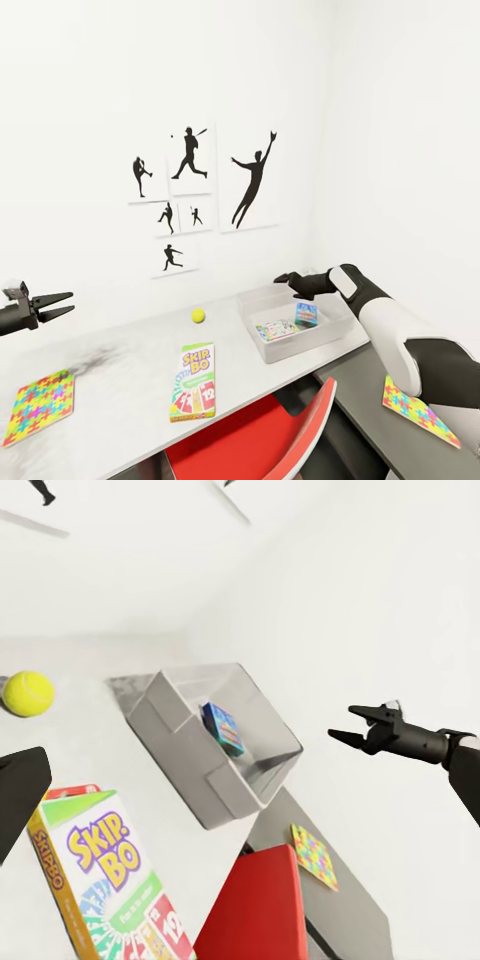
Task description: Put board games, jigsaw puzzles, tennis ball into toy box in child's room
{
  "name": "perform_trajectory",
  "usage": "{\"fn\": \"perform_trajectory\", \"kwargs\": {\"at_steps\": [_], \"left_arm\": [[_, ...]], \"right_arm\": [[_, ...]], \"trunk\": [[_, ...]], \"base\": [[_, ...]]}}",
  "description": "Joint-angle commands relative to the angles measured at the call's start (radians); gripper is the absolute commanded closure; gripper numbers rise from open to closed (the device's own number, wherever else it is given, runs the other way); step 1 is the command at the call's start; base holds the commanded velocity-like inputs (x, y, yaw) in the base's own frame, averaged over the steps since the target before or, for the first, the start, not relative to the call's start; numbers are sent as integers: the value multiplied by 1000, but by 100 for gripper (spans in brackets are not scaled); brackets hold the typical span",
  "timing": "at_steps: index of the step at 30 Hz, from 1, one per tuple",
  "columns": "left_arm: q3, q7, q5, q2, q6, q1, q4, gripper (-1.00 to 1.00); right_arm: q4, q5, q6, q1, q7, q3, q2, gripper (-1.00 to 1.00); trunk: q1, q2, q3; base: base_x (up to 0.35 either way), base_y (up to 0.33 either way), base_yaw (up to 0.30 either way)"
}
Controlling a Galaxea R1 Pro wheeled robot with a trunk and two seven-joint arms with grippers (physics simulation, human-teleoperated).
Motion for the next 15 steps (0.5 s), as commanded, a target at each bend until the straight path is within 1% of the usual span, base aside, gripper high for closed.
{"fn": "perform_trajectory", "kwargs": {"at_steps": [1,7,12,15], "left_arm": [[0,-4,0,0,11,-1,0,-100],[-1,-4,1,-1,11,-1,-1,-100],[-1,-4,1,-1,11,-1,-1,-100],[-1,-4,1,-1,11,-1,-1,-100]], "right_arm": [[0,6,1,-1,7,6,2,-100],[-6,8,-2,-1,-1,7,21,-100],[-29,7,-5,-1,-5,6,32,-100],[-37,7,-4,-1,-5,6,40,-100]], "trunk": [[-4,6,2],[-27,48,20],[-46,83,36],[-57,104,45]], "base": [[0,0,0],[-9,0,0],[-149,29,0],[-80,22,0]]}}
